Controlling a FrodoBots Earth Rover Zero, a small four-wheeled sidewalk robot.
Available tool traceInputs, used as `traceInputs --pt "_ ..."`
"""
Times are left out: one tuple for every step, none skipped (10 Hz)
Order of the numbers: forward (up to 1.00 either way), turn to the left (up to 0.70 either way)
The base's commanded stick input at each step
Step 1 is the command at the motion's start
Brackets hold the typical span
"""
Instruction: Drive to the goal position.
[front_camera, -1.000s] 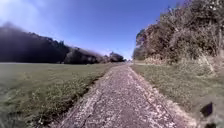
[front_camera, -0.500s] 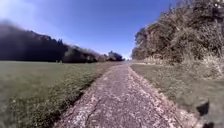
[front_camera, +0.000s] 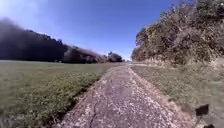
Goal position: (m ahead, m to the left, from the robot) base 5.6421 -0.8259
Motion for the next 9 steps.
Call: traceInputs --pt "0.70 0.00" --pt "0.70 0.00" --pt "0.70 0.00" --pt "0.70 0.00" --pt "0.70 0.00" --pt "0.70 0.00" --pt "0.70 0.00" --pt "0.70 0.00" --pt "0.70 0.00"
